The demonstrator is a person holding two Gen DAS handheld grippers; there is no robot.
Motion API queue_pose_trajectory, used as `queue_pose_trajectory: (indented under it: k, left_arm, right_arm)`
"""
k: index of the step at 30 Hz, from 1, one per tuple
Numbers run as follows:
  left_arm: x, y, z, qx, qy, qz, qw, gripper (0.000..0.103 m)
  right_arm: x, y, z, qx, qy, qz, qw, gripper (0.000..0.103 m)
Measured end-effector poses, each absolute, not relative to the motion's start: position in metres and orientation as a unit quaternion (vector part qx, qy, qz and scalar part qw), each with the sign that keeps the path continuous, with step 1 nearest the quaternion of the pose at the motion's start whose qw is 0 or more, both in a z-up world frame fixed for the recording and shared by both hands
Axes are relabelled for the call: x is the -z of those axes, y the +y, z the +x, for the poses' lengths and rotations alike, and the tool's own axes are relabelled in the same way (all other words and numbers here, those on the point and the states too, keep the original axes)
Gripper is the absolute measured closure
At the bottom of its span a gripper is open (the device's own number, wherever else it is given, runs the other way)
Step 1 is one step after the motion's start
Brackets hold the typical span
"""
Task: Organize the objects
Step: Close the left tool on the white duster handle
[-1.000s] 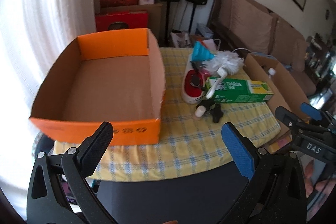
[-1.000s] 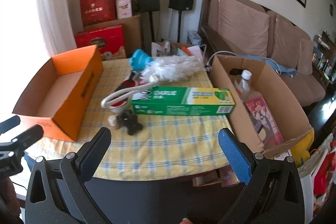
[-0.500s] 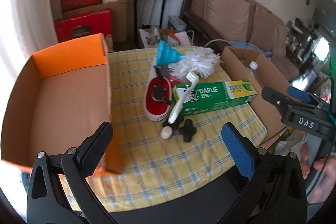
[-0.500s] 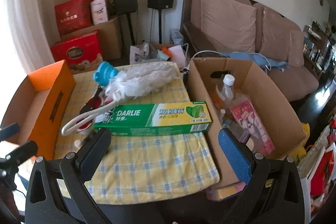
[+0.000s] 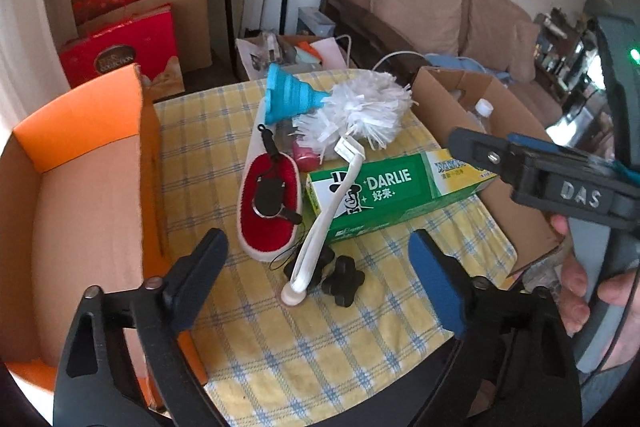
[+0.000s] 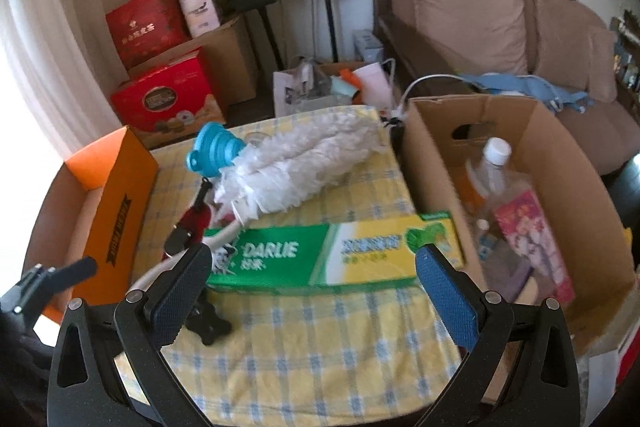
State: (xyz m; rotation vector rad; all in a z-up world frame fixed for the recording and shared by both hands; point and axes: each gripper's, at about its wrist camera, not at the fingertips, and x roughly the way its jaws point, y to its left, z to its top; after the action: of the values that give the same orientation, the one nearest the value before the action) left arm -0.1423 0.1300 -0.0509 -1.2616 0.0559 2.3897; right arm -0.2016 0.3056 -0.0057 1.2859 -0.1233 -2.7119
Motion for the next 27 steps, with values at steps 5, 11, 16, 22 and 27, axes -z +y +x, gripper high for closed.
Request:
queue_pose_trajectory:
  k: [5, 11, 16, 22, 27]
  left_arm:
    - [0.059, 0.132, -0.150, -0.855, 0.012, -0.465, 0.229, 0.017]
    - [0.066, 0.137, -0.157, -0.846, 0.012, -0.477, 0.239, 0.033]
    - [0.070, 0.139, -0.161, -0.841, 0.013, -0.482, 0.247, 0.042]
    - [0.074, 0.137, -0.169, -0.830, -0.002, -0.494, 0.258, 0.055]
    - [0.076, 0.135, -0.171, -0.820, -0.015, -0.504, 0.272, 0.068]
  right_arm:
    - [0.016, 0.289, -0.231, 0.887, -0.021, 0.450, 0.100, 0.015]
    - [0.039, 0.266, -0.261, 0.861, 0.013, 0.488, 0.140, 0.042]
    - [0.054, 0.259, -0.276, 0.847, 0.018, 0.506, 0.163, 0.044]
    - [0.064, 0.253, -0.284, 0.838, 0.015, 0.514, 0.182, 0.045]
    - [0.071, 0.246, -0.291, 0.830, 0.014, 0.522, 0.196, 0.067]
